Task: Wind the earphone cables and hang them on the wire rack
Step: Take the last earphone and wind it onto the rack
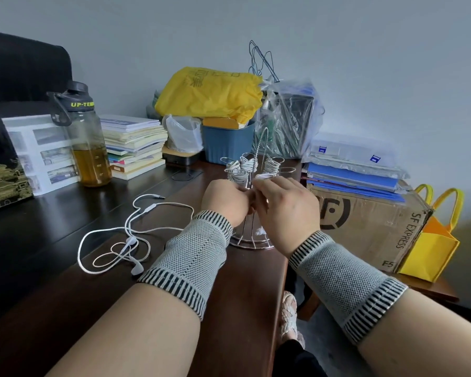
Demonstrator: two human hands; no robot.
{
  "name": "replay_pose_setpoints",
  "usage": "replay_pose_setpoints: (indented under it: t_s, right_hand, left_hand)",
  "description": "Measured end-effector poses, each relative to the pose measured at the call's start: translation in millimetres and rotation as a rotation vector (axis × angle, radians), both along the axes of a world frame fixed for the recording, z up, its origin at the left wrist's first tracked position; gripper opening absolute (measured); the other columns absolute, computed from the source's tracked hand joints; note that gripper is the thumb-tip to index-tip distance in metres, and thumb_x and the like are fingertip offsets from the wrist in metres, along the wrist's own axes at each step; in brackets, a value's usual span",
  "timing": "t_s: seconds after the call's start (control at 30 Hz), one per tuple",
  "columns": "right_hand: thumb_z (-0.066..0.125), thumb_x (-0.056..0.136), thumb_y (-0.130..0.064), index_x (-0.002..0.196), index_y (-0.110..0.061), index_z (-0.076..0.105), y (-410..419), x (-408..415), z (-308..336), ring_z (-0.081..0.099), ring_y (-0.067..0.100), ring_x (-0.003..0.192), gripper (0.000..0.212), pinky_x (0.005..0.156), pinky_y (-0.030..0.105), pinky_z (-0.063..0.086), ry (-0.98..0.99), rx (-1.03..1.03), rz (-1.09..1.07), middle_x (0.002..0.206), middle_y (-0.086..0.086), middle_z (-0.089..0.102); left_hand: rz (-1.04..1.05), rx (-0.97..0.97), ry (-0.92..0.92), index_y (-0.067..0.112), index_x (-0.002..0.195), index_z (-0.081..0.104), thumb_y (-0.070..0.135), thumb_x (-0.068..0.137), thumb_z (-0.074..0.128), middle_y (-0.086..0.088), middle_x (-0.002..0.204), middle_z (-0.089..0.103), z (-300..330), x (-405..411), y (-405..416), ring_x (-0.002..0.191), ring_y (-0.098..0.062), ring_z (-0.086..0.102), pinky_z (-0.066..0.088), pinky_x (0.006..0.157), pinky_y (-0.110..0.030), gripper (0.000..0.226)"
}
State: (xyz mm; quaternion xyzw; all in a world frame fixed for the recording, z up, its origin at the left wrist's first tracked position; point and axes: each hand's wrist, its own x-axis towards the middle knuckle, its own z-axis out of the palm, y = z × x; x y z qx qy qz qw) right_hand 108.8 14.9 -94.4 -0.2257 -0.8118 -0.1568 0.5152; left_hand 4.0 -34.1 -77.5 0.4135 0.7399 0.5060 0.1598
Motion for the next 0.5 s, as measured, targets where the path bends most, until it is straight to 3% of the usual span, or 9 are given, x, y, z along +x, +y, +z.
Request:
replay_pose_setpoints:
  t_s: [0.1,0.2,0.3,0.37,0.43,0.5]
  right_hand:
    - [0.067,0.075,-0.013,0.090,-0.013,0.075,5.1,-1.2,-6.8,0.063,0.026,0.067,0.017,0.062,0.028,0.051,0.046,-0.037,0.046,0.076,0.002,0.069]
    - [0.066,0.078,-0.012,0.095,-0.014,0.074,4.9,-0.8,-15.3,0.064,0.026,0.074,0.019,0.068,0.030,0.053,0.165,-0.205,0.094,0.082,0.001,0.069]
    - [0.066,0.086,-0.012,0.097,-0.017,0.074,-2.6,-5.1,-19.2,0.067,0.019,0.082,0.014,0.077,0.037,0.056,0.334,-0.573,0.180,0.090,0.000,0.070]
    - [0.065,0.088,-0.018,0.096,-0.025,0.073,-8.9,-10.5,-17.1,0.068,0.014,0.085,0.013,0.084,0.038,0.055,0.460,-0.852,0.245,0.091,-0.004,0.072]
    - [0.064,0.088,-0.016,0.091,-0.030,0.070,-15.3,-14.9,-14.8,0.067,0.005,0.079,0.015,0.083,0.030,0.054,0.583,-1.021,0.306,0.083,-0.009,0.071]
    - [0.063,0.088,-0.008,0.089,-0.024,0.069,-22.5,-16.4,-9.4,0.061,-0.007,0.067,0.017,0.073,0.016,0.048,0.689,-1.083,0.352,0.078,-0.014,0.066]
  left_hand:
    - [-0.035,-0.003,0.030,0.013,0.066,0.071,0.015,0.093,0.059,-0.003,0.061,0.068,1.6,-0.4,-3.2,0.053,-0.008,0.066,0.050,0.049,-0.019,0.029]
    - [-0.106,-0.012,0.021,0.004,0.077,0.075,0.010,0.092,0.058,-0.006,0.066,0.072,3.1,0.7,-5.9,0.057,-0.011,0.069,0.052,0.055,-0.022,0.023]
    - [-0.111,-0.085,0.126,0.008,0.065,0.071,0.010,0.091,0.054,0.004,0.049,0.063,8.4,3.3,-10.6,0.043,-0.001,0.060,0.041,0.043,-0.013,0.031]
    - [-0.100,-0.137,0.222,0.013,0.055,0.064,0.012,0.092,0.053,0.004,0.047,0.063,13.6,2.6,-14.6,0.045,-0.003,0.061,0.041,0.045,-0.015,0.039]
    - [-0.064,-0.154,0.286,0.014,0.057,0.067,0.017,0.091,0.054,0.004,0.055,0.068,18.5,1.6,-19.6,0.055,-0.008,0.066,0.051,0.056,-0.022,0.036]
    - [0.038,-0.051,0.333,0.016,0.065,0.072,0.023,0.089,0.056,0.006,0.061,0.071,23.9,0.1,-24.5,0.062,-0.011,0.067,0.057,0.066,-0.031,0.030]
